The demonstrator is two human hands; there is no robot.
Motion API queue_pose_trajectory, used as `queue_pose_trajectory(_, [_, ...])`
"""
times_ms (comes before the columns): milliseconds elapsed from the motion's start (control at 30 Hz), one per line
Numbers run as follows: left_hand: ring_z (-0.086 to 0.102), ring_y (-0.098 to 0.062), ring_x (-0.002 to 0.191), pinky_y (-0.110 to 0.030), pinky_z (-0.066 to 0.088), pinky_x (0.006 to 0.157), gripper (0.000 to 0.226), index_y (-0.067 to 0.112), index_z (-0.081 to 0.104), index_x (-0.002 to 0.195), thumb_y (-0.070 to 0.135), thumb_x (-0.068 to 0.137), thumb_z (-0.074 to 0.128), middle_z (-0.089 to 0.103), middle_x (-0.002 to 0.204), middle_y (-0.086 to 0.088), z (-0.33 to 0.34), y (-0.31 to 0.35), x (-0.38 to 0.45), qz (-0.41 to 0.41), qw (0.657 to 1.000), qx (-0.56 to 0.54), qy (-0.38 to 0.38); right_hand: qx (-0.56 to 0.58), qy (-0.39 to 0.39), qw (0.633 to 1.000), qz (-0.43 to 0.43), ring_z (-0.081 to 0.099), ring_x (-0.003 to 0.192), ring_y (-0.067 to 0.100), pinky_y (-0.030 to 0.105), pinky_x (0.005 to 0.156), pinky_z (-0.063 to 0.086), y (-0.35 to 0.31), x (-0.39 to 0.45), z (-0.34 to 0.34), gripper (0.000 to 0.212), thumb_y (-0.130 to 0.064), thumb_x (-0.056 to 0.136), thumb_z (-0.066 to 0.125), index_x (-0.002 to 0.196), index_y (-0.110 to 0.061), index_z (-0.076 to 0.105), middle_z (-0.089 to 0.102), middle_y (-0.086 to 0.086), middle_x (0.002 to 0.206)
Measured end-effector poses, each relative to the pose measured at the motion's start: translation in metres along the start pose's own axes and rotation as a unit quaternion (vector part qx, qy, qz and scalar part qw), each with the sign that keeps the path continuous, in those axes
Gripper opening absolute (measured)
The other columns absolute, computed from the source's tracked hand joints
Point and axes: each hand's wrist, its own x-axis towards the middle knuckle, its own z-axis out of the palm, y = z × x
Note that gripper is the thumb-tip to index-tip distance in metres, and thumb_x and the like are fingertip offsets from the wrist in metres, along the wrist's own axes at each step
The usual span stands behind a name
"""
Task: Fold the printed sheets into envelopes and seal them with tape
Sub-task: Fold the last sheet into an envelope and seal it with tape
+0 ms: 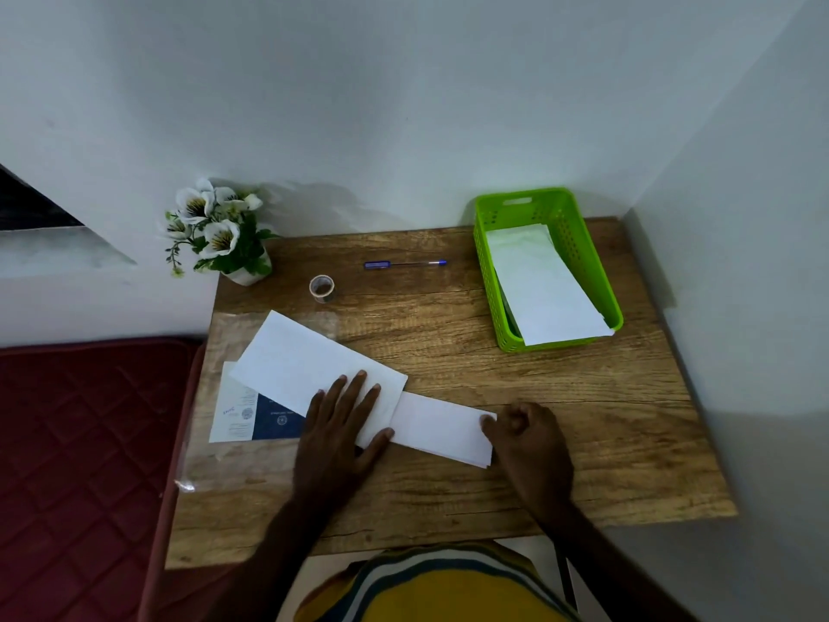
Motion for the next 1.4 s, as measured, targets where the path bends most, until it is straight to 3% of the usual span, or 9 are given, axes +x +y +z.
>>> queue_pose_trajectory(100, [0.005, -0.019, 0.159, -0.051, 0.011, 0.128, 0.074, 0.031, 0.02, 0.162, 0.068, 0.1, 0.031, 0.006, 0.172, 0.005, 0.002, 0.006, 0.001, -0.039, 0.999, 0.008, -0.009, -0.067, -0.05, 0.996, -0.017, 0.056, 0.087, 0.007, 0.032, 0.075, 0.05, 0.002, -0.008, 0.0, 0.051, -0.066, 0.067, 0.08, 0.098, -0.034, 0.055, 0.054, -0.017, 0.097])
queue_pose_trajectory(233, [0.003, -0.02, 0.159, -0.052, 0.009, 0.128, 0.073, 0.029, 0.021, 0.162, 0.065, 0.1, 0.033, 0.006, 0.172, 0.004, 0.003, 0.014, 0.004, -0.076, 0.997, -0.001, -0.005, -0.109, -0.056, 0.99, -0.063, 0.056, 0.101, 0.014, 0.033, 0.077, 0.051, -0.011, -0.006, 0.009, 0.059, -0.056, 0.066, 0.084, 0.108, -0.025, 0.056, 0.055, -0.007, 0.109])
queue_pose_trajectory(400, [0.001, -0.02, 0.159, -0.052, 0.008, 0.128, 0.073, 0.028, 0.021, 0.162, 0.064, 0.099, 0.033, 0.005, 0.172, 0.005, 0.0, 0.016, 0.007, -0.085, 0.996, -0.006, -0.012, -0.094, -0.085, 0.99, -0.064, 0.055, 0.113, 0.018, 0.039, 0.088, 0.054, -0.031, 0.01, 0.011, 0.075, -0.054, 0.063, 0.089, 0.122, -0.021, 0.056, 0.056, -0.003, 0.121])
queue_pose_trajectory(533, [0.001, -0.019, 0.159, -0.053, 0.009, 0.128, 0.074, 0.028, 0.022, 0.162, 0.064, 0.099, 0.033, 0.006, 0.172, 0.005, 0.0, 0.016, 0.007, -0.085, 0.996, -0.01, -0.013, -0.026, -0.123, 0.992, -0.01, 0.056, 0.117, 0.019, 0.042, 0.098, 0.052, -0.037, 0.018, 0.009, 0.089, -0.06, 0.064, 0.085, 0.136, -0.021, 0.05, 0.056, -0.002, 0.131])
queue_pose_trajectory(667, [0.003, -0.016, 0.159, -0.052, 0.01, 0.128, 0.08, 0.027, 0.023, 0.162, 0.069, 0.095, 0.039, 0.01, 0.172, 0.006, 0.0, 0.014, 0.006, -0.088, 0.996, -0.028, 0.0, -0.016, -0.08, 0.997, 0.011, 0.054, 0.126, 0.022, 0.045, 0.103, 0.049, -0.039, 0.023, 0.01, 0.085, -0.057, 0.072, 0.083, 0.14, -0.02, 0.049, 0.056, 0.0, 0.14])
queue_pose_trajectory(1000, [0.005, -0.015, 0.158, -0.052, 0.013, 0.128, 0.079, 0.028, 0.025, 0.161, 0.067, 0.095, 0.044, 0.013, 0.171, 0.008, 0.003, 0.012, 0.006, -0.083, 0.996, -0.035, 0.013, -0.05, -0.016, 0.999, 0.012, 0.055, 0.115, 0.022, 0.034, 0.082, 0.047, -0.059, 0.022, 0.03, 0.058, -0.042, 0.067, 0.089, 0.11, -0.02, 0.058, 0.06, -0.002, 0.118])
queue_pose_trajectory(1233, [0.001, -0.013, 0.158, -0.051, 0.011, 0.128, 0.076, 0.031, 0.021, 0.162, 0.068, 0.097, 0.037, 0.008, 0.172, 0.01, 0.005, 0.01, 0.004, -0.089, 0.996, -0.031, 0.0, 0.05, -0.033, 0.997, 0.037, 0.068, 0.092, 0.017, 0.031, 0.077, 0.049, -0.054, 0.026, 0.028, 0.042, -0.04, 0.077, 0.083, 0.106, -0.027, 0.055, 0.064, -0.011, 0.093])
queue_pose_trajectory(1333, [0.001, -0.013, 0.158, -0.051, 0.011, 0.128, 0.072, 0.031, 0.022, 0.161, 0.065, 0.099, 0.035, 0.008, 0.171, 0.01, 0.004, 0.011, 0.005, -0.089, 0.995, -0.035, 0.0, 0.096, -0.05, 0.993, 0.047, 0.069, 0.093, 0.017, 0.039, 0.084, 0.057, -0.051, 0.032, 0.025, 0.046, -0.037, 0.076, 0.085, 0.111, -0.024, 0.058, 0.069, -0.009, 0.098])
queue_pose_trajectory(1400, [0.001, -0.013, 0.158, -0.05, 0.011, 0.128, 0.07, 0.031, 0.023, 0.161, 0.064, 0.099, 0.033, 0.008, 0.171, 0.011, 0.003, 0.011, 0.006, -0.091, 0.995, -0.033, 0.0, 0.151, -0.099, 0.982, 0.045, 0.071, 0.089, 0.015, 0.042, 0.078, 0.06, -0.049, 0.034, 0.025, 0.045, -0.032, 0.078, 0.086, 0.115, -0.019, 0.063, 0.073, -0.004, 0.103])
